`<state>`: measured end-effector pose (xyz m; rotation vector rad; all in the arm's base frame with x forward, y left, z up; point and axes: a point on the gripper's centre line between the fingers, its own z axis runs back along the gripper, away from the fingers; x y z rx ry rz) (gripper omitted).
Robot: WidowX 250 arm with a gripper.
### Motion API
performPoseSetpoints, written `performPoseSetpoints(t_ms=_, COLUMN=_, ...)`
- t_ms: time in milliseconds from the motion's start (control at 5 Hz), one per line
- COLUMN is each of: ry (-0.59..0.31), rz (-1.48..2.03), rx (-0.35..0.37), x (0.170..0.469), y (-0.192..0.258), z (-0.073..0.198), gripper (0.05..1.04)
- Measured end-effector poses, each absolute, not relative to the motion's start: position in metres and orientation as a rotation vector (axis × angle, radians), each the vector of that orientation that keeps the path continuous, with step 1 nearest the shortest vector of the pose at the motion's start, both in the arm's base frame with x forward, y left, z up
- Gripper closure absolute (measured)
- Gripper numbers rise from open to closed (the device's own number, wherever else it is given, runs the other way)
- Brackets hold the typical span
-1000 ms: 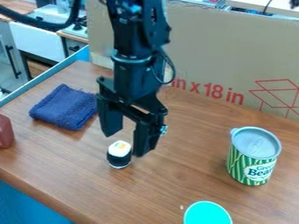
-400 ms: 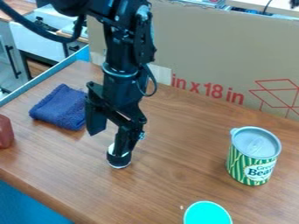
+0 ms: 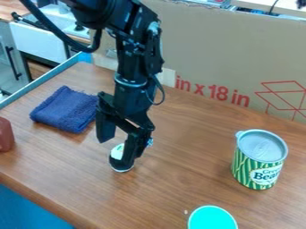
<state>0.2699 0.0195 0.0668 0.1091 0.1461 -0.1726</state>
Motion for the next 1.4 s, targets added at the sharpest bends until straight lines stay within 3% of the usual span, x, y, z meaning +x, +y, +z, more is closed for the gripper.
performPoseSetpoints(t_ms=1200, ry=0.217, rz=-0.191, rx=0.043, x=0.277, y=0.032, z=0.039, gripper=0.098)
performPoseSetpoints(t_ms=1400, ry=0.207, rz=-0.185, rx=0.034, x=0.278, y=0.031, z=0.039, gripper=0.209)
